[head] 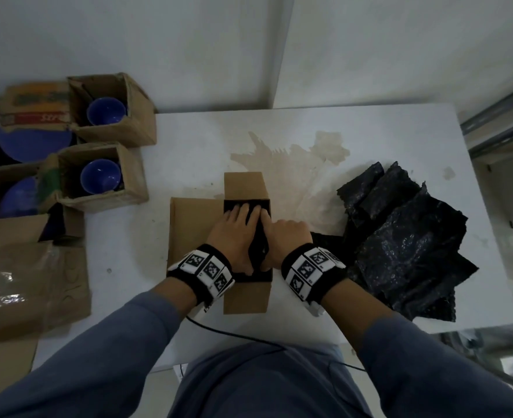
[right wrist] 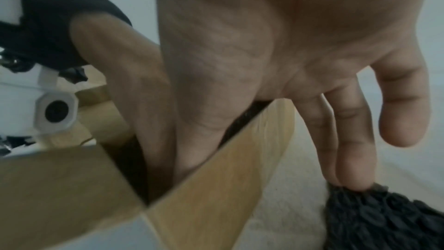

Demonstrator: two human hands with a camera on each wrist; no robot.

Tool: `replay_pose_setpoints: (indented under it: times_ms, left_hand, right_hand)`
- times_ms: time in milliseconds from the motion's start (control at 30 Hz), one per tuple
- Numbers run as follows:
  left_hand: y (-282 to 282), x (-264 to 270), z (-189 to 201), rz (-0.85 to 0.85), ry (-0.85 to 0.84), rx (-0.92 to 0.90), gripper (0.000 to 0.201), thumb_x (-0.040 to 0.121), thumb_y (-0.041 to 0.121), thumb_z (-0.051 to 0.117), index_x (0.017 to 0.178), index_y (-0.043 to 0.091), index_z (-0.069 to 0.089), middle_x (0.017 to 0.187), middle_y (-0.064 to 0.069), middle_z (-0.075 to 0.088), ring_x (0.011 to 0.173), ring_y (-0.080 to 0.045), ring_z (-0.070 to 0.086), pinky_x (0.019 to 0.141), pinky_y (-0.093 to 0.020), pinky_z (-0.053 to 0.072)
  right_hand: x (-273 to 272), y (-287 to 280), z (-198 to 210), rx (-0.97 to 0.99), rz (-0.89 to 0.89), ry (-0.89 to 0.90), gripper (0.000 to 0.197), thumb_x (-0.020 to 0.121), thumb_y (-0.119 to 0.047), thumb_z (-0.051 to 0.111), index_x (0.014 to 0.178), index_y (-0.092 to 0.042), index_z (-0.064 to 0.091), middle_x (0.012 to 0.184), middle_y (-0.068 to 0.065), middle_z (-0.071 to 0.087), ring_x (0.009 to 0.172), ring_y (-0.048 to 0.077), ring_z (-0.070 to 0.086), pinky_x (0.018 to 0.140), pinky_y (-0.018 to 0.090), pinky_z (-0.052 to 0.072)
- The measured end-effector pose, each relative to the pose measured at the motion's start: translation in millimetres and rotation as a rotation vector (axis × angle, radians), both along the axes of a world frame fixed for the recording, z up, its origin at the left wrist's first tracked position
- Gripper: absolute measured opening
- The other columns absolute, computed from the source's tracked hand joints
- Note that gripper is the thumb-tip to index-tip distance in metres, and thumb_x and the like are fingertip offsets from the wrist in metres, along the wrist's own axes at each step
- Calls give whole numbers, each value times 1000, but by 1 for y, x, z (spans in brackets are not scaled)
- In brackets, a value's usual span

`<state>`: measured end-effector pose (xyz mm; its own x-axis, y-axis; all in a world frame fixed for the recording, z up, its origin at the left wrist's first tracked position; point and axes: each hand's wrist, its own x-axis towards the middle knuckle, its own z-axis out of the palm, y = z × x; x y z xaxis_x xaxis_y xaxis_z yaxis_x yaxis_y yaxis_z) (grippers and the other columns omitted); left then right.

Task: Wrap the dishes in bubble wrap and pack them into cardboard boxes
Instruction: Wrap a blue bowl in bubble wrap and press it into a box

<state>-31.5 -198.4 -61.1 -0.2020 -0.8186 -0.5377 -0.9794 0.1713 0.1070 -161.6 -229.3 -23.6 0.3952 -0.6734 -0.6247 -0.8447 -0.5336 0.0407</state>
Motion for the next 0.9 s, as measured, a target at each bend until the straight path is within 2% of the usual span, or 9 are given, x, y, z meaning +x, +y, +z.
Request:
replay_pose_setpoints:
  times_ms: [100, 200, 433, 567, 633, 700, 767, 833, 900]
  left_hand:
    - [4, -5, -12, -12, -78, -32, 147, 56, 65, 80, 150, 8, -17, 156, -21, 11, 145, -39, 15, 122, -47, 11]
    - [9, -8, -12, -4, -70, -99, 141, 58, 69, 74, 150, 8, -14, 150, -24, 19, 140, -41, 25, 120, -49, 14]
    - [11, -11, -14, 17, -28, -148, 124, 63, 56, 69, 151, 10, -6, 144, -25, 29, 127, -41, 38, 114, -47, 24]
    - [8, -7, -10, 22, 34, -115, 138, 56, 61, 77, 153, 14, -8, 149, -21, 22, 134, -38, 32, 117, -47, 21]
    - [7, -9, -8, 42, 86, -102, 147, 49, 64, 82, 154, 16, -9, 153, -17, 15, 140, -36, 24, 118, -51, 19]
    - [8, -15, -7, 48, 83, -79, 148, 50, 62, 84, 154, 15, -12, 156, -15, 10, 143, -35, 18, 117, -56, 18]
    - [10, -20, -8, 80, 81, -66, 145, 54, 56, 84, 154, 14, -12, 157, -13, 8, 144, -34, 14, 116, -58, 20]
    - [10, -22, -9, 99, 78, -85, 139, 61, 51, 83, 154, 14, -13, 157, -13, 7, 144, -34, 15, 115, -57, 24]
    - [9, -21, -10, 82, 50, -105, 135, 66, 49, 80, 153, 13, -15, 157, -12, 8, 144, -34, 17, 113, -56, 27]
  right_hand:
    - [3, 0, -14, 3, -21, 59, 134, 68, -54, 81, 154, -16, -14, 107, 5, 62, 96, 23, 63, 79, 37, 45]
    - [6, 5, -20, -11, -39, 105, 137, 68, -53, 82, 152, -16, -20, 102, 2, 63, 93, 21, 62, 82, 38, 44]
    - [9, 11, -26, -70, -71, 86, 113, 81, -33, 69, 154, -12, -14, 91, -3, 65, 81, 19, 63, 78, 38, 39]
    - [8, 10, -26, -65, -98, 40, 101, 87, -31, 62, 155, -14, -11, 93, -1, 65, 82, 22, 64, 70, 36, 35]
    - [7, 11, -26, -83, -118, 11, 93, 89, -31, 59, 156, -13, -4, 90, -1, 65, 78, 22, 63, 70, 36, 36]
    - [7, 13, -24, -82, -110, 1, 84, 89, -32, 57, 154, -12, 7, 89, -1, 64, 78, 22, 62, 76, 37, 39]
    - [6, 17, -23, -90, -84, -2, 78, 89, -31, 55, 153, -11, 13, 95, 2, 65, 85, 24, 63, 89, 43, 42]
    - [0, 18, -24, -19, -98, -50, 84, 87, -31, 60, 153, -11, 12, 106, 7, 63, 96, 29, 62, 98, 49, 42]
    - [-9, 15, -19, 176, -192, -174, 103, 78, -37, 70, 154, -17, 3, 109, 9, 60, 97, 32, 61, 91, 48, 50]
